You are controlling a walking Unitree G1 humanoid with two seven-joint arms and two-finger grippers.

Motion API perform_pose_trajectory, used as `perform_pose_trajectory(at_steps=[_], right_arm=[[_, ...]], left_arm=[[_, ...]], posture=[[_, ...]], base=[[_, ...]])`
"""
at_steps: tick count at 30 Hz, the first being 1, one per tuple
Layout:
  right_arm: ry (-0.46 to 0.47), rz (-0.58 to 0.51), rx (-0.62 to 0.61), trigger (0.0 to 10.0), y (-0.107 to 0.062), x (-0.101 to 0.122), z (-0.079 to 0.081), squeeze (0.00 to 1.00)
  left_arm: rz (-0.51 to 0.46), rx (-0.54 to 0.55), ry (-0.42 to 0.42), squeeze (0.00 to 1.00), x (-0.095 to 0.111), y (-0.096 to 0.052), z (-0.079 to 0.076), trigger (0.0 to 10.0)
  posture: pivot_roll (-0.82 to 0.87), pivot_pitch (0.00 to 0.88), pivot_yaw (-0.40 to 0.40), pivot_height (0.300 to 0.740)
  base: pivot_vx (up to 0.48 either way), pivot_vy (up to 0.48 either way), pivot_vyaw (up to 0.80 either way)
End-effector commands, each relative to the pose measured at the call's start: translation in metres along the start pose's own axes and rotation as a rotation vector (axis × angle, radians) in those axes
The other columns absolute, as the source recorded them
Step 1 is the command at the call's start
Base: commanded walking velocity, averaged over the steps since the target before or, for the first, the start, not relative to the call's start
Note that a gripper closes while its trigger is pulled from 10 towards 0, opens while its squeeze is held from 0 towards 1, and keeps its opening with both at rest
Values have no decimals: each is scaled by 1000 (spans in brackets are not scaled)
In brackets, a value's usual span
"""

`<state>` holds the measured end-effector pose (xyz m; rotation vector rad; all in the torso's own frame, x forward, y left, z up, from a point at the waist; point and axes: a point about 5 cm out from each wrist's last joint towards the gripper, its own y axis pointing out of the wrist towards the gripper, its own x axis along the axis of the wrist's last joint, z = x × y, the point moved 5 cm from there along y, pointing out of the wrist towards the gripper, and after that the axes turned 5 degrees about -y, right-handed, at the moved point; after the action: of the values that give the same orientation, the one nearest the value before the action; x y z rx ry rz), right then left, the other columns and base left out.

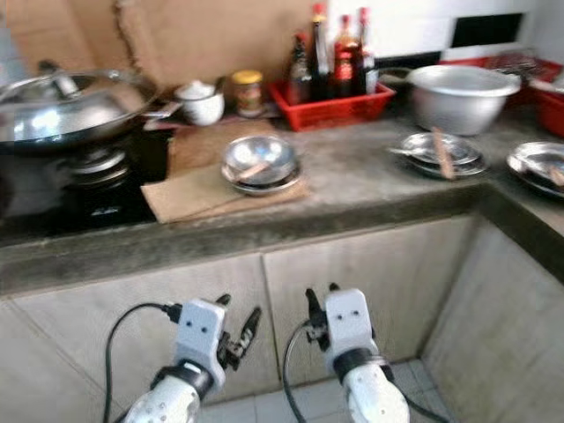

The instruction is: Kitchen organization

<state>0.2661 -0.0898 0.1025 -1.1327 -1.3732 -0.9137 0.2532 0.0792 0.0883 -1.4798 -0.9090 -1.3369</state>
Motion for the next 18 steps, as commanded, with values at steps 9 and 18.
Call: perform_pose_trajectory(at_steps=[9,18], right_arm=[[4,-5,-30,10000,2,0,-9,0],[-1,-9,-27,10000,3,1,-8,0]], left_arm=[[-6,-5,-20,0,3,1,-5,10000],[-10,-10,-14,0,4,1,-5,10000]], posture=[[115,5,-14,740],[116,4,-14,740]], base=[[0,0,0],[174,0,0]])
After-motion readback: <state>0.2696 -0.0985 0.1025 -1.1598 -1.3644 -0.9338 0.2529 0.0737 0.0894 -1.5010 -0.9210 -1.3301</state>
